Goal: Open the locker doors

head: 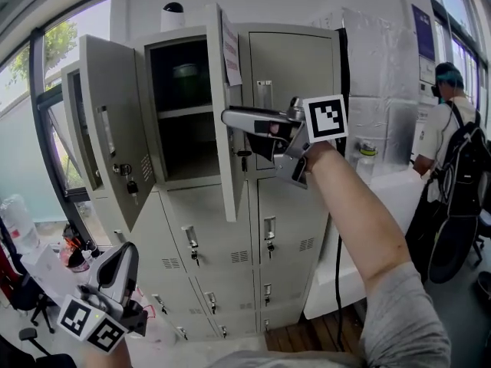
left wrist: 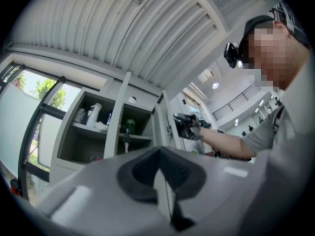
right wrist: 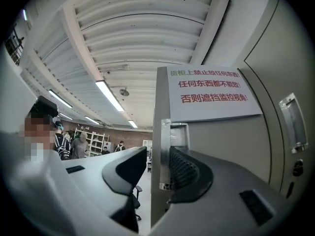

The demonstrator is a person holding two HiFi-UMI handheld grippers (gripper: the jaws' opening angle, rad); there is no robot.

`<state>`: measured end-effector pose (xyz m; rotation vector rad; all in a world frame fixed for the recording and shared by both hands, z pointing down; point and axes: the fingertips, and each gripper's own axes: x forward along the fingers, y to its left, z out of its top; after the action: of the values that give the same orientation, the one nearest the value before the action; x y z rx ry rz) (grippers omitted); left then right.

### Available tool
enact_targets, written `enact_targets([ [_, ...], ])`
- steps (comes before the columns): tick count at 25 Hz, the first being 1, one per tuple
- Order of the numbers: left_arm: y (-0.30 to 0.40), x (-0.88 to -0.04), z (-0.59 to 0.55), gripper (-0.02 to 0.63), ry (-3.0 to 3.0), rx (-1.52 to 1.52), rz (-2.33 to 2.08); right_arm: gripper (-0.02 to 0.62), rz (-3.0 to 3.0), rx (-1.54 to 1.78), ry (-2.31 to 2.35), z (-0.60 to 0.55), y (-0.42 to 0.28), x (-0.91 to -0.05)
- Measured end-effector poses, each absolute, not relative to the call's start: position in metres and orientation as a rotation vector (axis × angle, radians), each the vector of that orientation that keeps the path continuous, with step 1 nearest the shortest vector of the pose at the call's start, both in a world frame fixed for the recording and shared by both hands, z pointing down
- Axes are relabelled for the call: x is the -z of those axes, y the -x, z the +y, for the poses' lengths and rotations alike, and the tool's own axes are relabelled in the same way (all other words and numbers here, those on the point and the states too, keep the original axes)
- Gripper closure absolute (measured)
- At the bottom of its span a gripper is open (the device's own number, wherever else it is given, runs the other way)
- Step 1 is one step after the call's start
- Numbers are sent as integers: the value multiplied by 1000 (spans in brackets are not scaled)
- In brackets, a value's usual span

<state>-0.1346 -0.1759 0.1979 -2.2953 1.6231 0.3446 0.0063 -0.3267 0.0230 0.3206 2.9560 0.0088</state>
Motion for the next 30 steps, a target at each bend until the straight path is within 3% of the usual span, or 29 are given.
enact_targets([
  [14,66,-209,-202,606,2389,-383,1557,469,2921,-14,-200,-347,-80,-24],
  [21,41,-216,-225,606,2441,-359,1508,425,2844,-208,219,-356,-120,-41],
  [26,30,-222,-243,606,2492,-350,1469,425,2757,-243,471,-346,-190,-110],
  [30,23,-235,-257,606,2538,-353,1471,436,2783,-70,581,-333,-230,-209],
])
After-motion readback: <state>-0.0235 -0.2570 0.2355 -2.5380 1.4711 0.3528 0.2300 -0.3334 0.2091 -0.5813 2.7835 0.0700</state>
